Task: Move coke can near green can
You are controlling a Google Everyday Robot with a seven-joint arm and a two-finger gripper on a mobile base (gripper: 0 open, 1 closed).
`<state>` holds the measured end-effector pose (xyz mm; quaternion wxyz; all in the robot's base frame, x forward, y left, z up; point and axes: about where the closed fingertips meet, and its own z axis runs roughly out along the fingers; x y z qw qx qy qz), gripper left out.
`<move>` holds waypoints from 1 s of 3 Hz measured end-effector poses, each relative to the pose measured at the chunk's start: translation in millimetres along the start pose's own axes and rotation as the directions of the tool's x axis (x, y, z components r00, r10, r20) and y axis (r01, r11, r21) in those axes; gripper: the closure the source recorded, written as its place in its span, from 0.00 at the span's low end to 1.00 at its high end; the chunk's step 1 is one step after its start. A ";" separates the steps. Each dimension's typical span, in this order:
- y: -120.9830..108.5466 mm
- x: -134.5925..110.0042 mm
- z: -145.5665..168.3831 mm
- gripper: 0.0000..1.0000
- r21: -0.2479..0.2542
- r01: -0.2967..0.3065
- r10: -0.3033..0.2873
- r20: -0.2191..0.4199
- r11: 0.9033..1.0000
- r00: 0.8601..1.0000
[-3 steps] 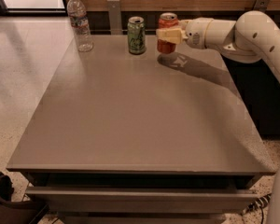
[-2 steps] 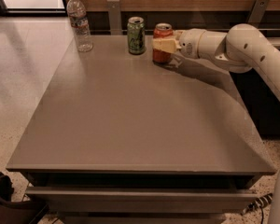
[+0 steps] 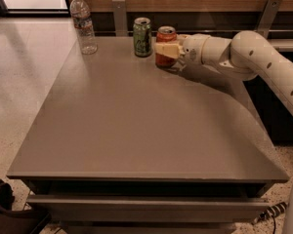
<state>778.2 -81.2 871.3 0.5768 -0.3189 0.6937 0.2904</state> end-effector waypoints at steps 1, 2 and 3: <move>2.0 0.1 2.7 0.44 -0.005 0.000 0.000 0.000 1.000 1.000; 2.4 0.1 3.1 0.23 -0.005 -0.001 0.001 0.000 1.000 1.000; 4.2 0.2 5.5 0.01 -0.010 -0.001 0.001 0.000 1.000 1.000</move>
Offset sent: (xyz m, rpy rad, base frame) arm 0.0001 0.0034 -0.0005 0.0009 0.0008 0.0046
